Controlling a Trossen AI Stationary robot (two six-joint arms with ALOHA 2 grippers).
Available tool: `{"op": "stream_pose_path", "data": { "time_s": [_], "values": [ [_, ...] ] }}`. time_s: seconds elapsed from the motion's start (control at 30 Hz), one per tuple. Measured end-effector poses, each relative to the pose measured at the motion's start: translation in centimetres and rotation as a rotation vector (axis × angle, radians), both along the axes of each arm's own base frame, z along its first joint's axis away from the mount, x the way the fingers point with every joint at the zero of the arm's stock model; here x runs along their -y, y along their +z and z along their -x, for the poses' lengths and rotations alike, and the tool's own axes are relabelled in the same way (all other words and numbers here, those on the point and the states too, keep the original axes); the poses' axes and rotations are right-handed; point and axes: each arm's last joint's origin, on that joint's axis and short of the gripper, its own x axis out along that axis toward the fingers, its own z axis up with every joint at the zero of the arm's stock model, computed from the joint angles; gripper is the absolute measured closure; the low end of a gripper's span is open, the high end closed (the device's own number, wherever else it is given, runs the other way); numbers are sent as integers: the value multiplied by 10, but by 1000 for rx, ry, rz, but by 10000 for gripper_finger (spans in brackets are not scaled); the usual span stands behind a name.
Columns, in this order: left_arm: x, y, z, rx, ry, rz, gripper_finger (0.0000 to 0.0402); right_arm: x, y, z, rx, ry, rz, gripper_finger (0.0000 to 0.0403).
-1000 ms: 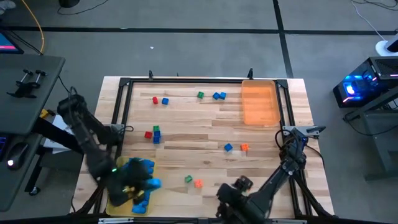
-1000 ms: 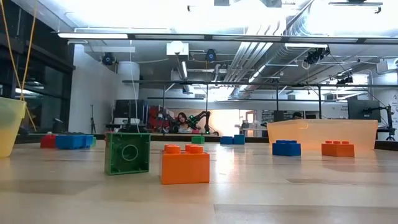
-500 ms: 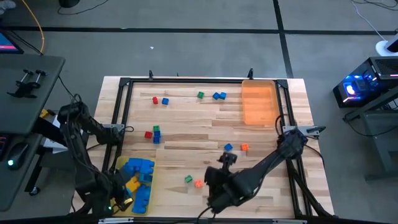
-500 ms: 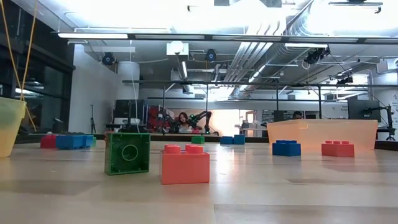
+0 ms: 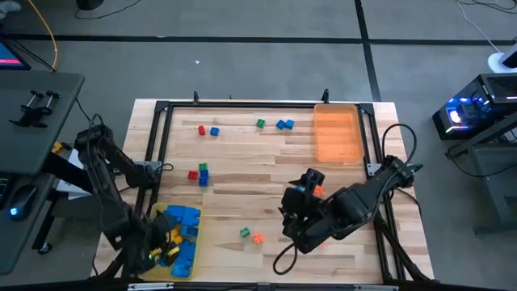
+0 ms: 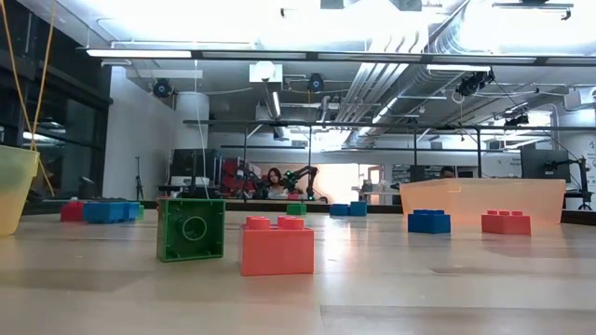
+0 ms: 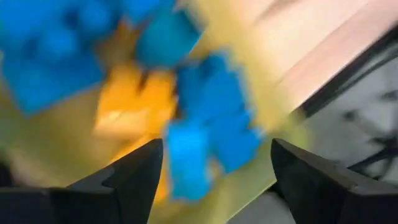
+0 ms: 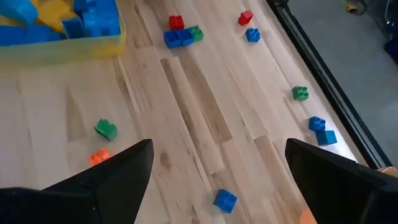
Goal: Sort blocks by size
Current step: Put the small blue game piece into the orange bin
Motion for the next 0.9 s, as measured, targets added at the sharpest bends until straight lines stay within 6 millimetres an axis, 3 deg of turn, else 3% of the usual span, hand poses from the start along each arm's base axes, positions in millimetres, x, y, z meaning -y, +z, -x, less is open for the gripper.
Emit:
{"op": "stream_pose_path", "data": {
  "time_s": [0.13, 0.23, 0.37, 0.53, 0.67, 0.8, 0.9],
  "values": [
    [-31, 28, -15, 294, 50, -85, 114, 10, 3, -3, -7, -19, -29, 41],
    [-61, 48, -26, 437, 44, -192, 113, 23, -11, -13, -86, -40, -46, 41],
    [-103, 64, -41, 469, -58, -344, 113, 51, -54, -30, -275, -107, -81, 41],
    [-152, 75, -55, 440, -276, -539, 113, 88, -127, -45, -441, -144, -257, 41],
    [-189, 59, -64, 478, -432, -601, 113, 121, -157, -31, -469, -282, -436, 41],
    [-225, 21, -75, 739, -467, -419, 113, 140, -154, -13, -378, -436, -581, 41],
    [-246, -13, -78, 913, -382, -276, 112, 142, -146, -10, -255, -472, -692, 41]
  ]
}}
